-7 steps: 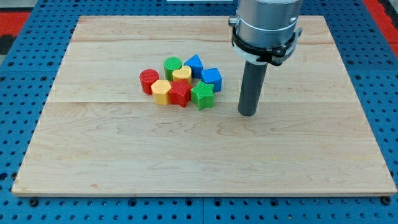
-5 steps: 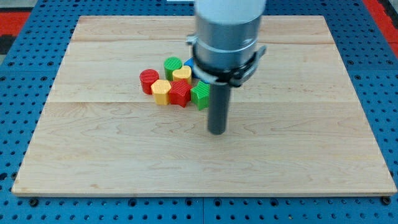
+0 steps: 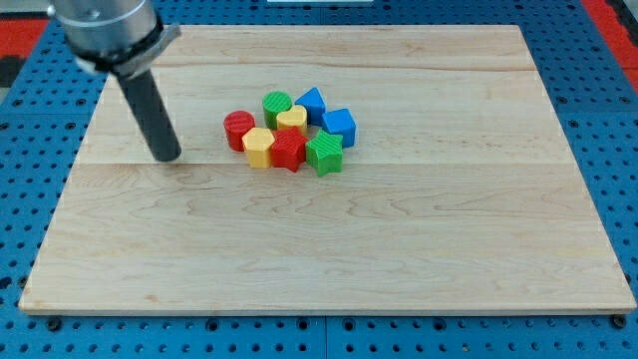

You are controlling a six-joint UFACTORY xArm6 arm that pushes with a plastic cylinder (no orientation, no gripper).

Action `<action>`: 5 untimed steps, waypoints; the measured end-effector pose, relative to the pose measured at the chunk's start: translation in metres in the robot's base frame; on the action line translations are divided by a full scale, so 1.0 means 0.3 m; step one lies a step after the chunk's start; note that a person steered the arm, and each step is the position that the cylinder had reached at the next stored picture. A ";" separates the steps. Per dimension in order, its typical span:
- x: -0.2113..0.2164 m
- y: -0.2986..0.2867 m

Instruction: Push the green circle into the yellow heart

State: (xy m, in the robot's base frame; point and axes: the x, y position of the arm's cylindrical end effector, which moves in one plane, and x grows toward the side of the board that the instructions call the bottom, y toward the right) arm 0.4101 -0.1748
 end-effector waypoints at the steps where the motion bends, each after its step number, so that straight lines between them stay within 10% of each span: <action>1: -0.170 0.039; 5: -0.032 0.409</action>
State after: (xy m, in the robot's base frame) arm 0.4005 -0.0520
